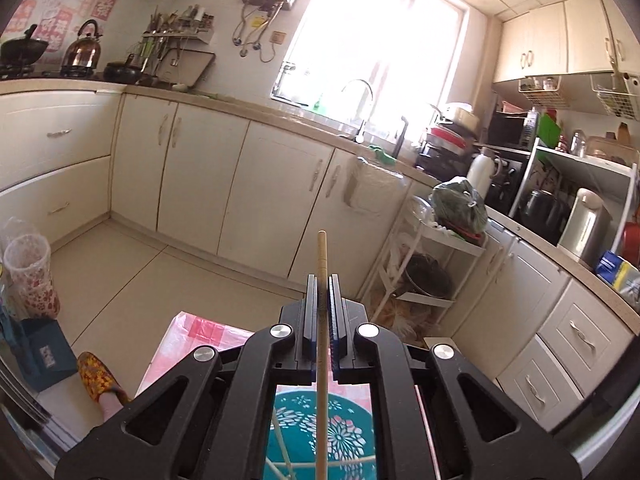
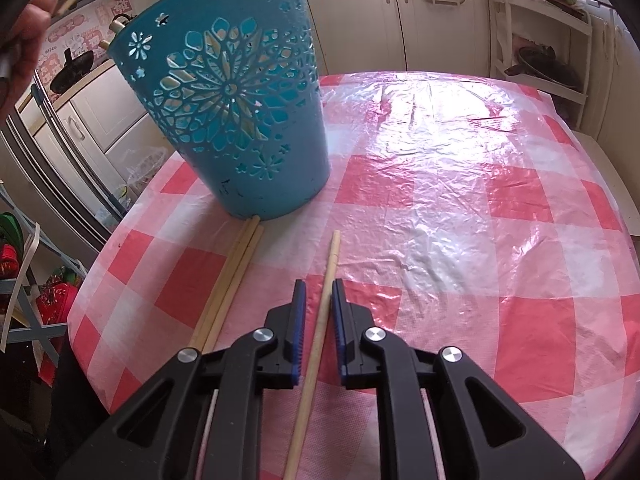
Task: Organize utensils
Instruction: 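Lift the chopstick over the teal basket and open the left gripper, then close the right gripper on a loose chopstick on the table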
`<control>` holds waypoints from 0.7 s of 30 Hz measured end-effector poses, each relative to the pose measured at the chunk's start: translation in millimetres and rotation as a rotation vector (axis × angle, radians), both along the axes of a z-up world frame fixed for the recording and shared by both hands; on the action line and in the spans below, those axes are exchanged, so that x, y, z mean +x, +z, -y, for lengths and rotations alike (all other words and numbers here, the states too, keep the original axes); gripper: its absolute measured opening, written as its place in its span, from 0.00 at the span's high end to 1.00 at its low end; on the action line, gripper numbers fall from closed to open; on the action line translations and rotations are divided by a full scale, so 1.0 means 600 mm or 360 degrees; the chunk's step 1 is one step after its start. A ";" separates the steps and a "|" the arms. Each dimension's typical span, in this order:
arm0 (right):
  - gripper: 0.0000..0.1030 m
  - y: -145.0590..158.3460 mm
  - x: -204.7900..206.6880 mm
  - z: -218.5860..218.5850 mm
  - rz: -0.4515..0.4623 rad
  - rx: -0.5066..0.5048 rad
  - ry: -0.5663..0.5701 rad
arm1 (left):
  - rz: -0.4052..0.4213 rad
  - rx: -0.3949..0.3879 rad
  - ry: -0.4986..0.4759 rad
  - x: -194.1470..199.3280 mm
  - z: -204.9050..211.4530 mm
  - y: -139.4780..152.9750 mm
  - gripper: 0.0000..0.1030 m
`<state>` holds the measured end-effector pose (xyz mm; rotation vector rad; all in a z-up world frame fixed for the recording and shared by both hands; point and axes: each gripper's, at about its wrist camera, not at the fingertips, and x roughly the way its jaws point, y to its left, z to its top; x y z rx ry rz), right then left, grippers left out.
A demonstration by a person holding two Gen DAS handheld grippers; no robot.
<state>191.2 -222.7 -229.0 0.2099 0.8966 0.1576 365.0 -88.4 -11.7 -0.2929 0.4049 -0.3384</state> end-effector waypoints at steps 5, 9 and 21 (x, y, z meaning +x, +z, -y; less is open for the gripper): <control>0.83 0.001 -0.001 0.001 0.0000 0.0017 0.0010 | -0.0024 -0.0022 0.0022 0.022 0.004 -0.034 0.95; 0.83 0.001 0.000 0.003 -0.0003 0.0036 0.0012 | -0.0042 0.0057 0.0000 0.019 0.022 -0.053 0.95; 0.79 0.001 0.002 0.003 -0.0004 0.0028 0.0037 | -0.0115 0.0233 0.0066 -0.049 -0.014 -0.065 0.44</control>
